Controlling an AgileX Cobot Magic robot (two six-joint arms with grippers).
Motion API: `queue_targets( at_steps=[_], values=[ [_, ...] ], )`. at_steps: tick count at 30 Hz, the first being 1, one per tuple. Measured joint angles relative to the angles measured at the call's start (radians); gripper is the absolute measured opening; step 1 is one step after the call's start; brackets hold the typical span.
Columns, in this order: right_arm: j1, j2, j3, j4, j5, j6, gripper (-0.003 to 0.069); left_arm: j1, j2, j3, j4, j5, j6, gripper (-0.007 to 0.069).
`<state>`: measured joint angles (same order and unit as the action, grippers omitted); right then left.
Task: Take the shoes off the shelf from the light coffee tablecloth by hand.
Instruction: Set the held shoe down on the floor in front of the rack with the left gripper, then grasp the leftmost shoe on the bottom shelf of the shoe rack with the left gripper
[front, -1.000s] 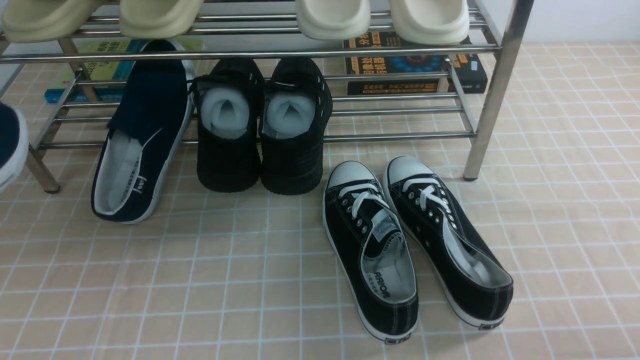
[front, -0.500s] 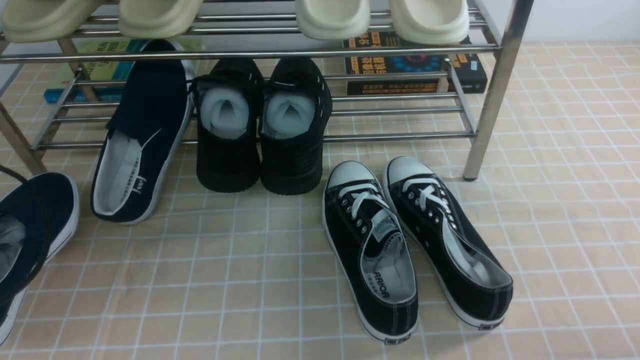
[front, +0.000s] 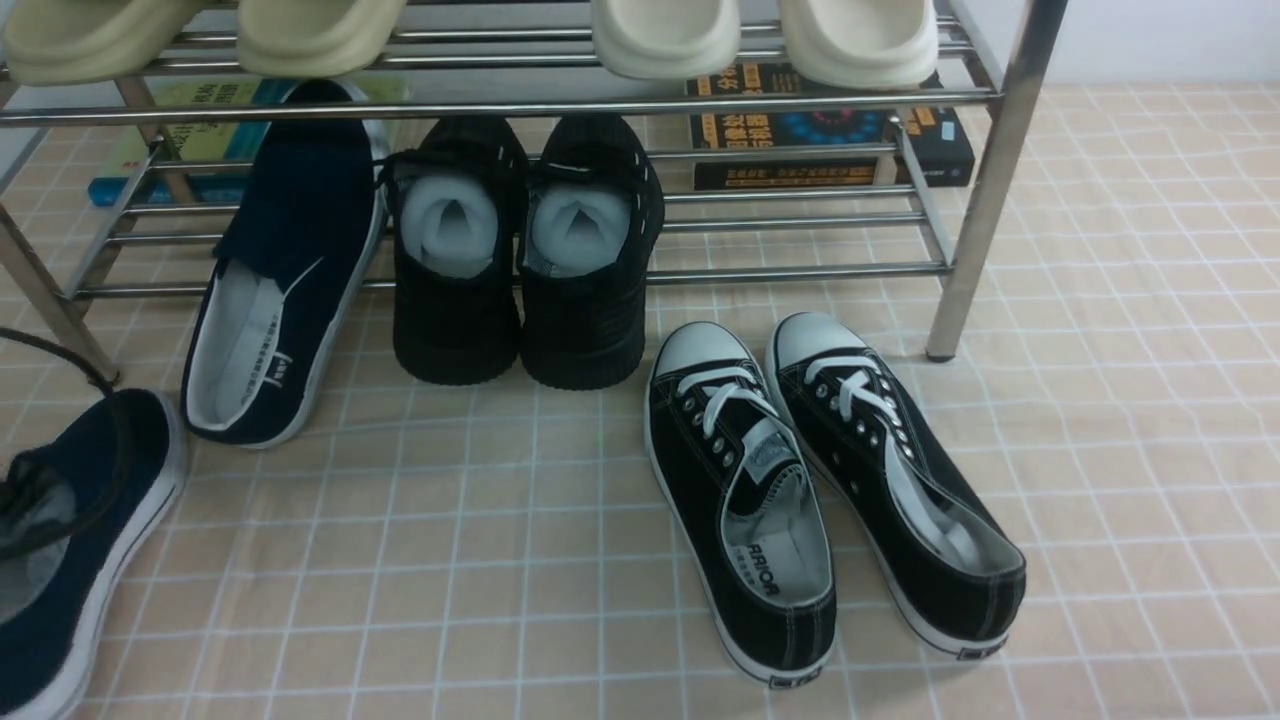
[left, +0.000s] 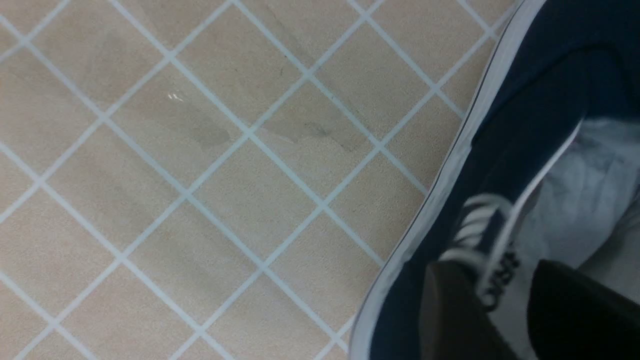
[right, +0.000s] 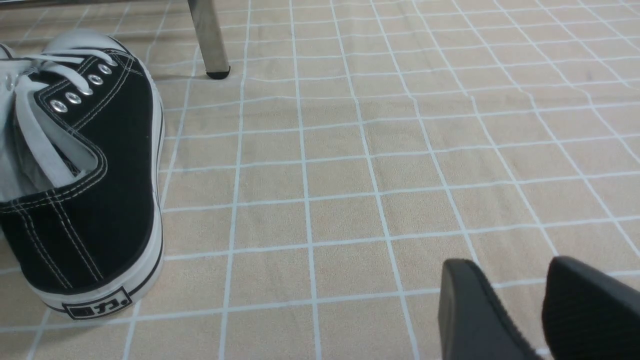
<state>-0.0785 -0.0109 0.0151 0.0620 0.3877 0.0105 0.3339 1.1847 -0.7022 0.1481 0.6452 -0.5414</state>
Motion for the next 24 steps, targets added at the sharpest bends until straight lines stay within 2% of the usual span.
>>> queue_targets(
  at_steps=[4, 7, 11, 13, 15, 16, 17, 20, 24],
  values=[
    [0.0, 0.0, 0.0, 0.0, 0.0, 0.0, 0.0239, 0.0, 0.0, -0.15, -0.003, 0.122, 0.001, 0.038],
    [0.0, 0.0, 0.0, 0.0, 0.0, 0.0, 0.0239, 0.0, 0.003, -0.276, -0.035, 0.195, 0.035, 0.0401],
    [0.0, 0.0, 0.0, 0.0, 0.0, 0.0, 0.0239, 0.0, 0.04, -0.384, -0.186, 0.219, 0.186, 0.0408],
    [0.0, 0.0, 0.0, 0.0, 0.0, 0.0, 0.0239, -0.016, 0.08, -0.401, -0.299, 0.218, 0.317, 0.0409],
    [0.0, 0.0, 0.0, 0.0, 0.0, 0.0, 0.0239, -0.05, 0.131, -0.404, -0.383, 0.202, 0.426, 0.0409],
    [0.0, 0.0, 0.0, 0.0, 0.0, 0.0, 0.0239, -0.059, 0.143, -0.404, -0.394, 0.197, 0.444, 0.0409],
    [0.0, 0.0, 0.0, 0.0, 0.0, 0.0, 0.0239, -0.101, 0.188, -0.405, -0.423, 0.159, 0.5, 0.0409],
    [0.0, 0.0, 0.0, 0.0, 0.0, 0.0, 0.0239, -0.165, 0.262, -0.405, -0.421, 0.071, 0.541, 0.0409],
    [0.0, 0.0, 0.0, 0.0, 0.0, 0.0, 0.0239, -0.225, 0.352, -0.405, -0.354, -0.046, 0.551, 0.0409]
  ],
)
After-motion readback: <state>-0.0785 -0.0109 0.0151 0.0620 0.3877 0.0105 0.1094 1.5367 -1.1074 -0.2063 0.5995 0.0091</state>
